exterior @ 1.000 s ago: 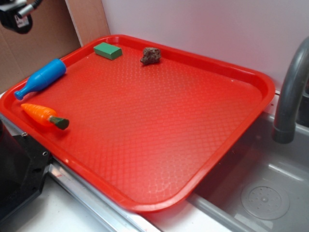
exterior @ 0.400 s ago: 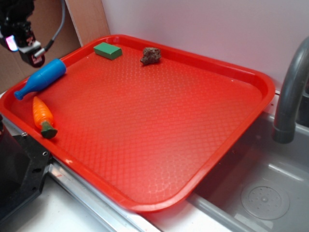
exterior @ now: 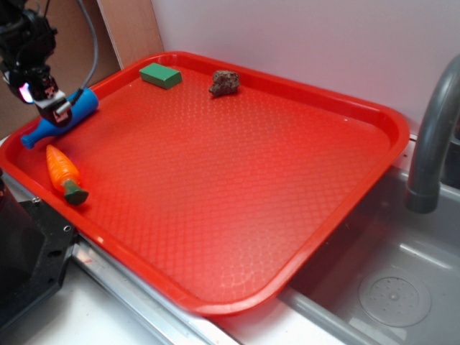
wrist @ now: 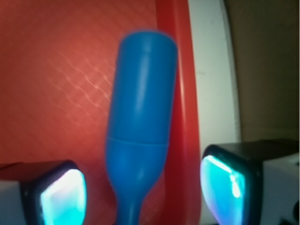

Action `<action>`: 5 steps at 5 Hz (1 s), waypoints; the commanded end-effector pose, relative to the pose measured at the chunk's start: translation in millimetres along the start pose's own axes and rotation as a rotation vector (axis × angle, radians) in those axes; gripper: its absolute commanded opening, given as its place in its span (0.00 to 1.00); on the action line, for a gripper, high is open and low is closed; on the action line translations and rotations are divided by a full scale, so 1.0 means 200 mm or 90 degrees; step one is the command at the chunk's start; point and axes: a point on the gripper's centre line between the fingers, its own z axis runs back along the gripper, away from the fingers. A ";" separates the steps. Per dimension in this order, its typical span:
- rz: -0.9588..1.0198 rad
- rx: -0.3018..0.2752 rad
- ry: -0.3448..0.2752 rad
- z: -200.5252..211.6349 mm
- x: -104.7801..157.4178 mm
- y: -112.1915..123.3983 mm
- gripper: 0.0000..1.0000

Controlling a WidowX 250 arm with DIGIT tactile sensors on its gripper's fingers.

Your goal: Grab the blue bottle.

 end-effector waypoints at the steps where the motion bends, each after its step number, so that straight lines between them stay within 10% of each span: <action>1: -0.049 0.028 0.014 -0.12 0.11 0.01 1.00; 2: -0.074 0.011 0.007 -0.14 0.16 -0.08 1.00; 3: -0.088 0.028 0.005 -0.10 0.21 -0.18 0.40; 4: -0.089 0.036 -0.007 0.00 0.24 -0.26 0.00; 5: -0.105 0.042 -0.013 0.07 0.26 -0.32 0.00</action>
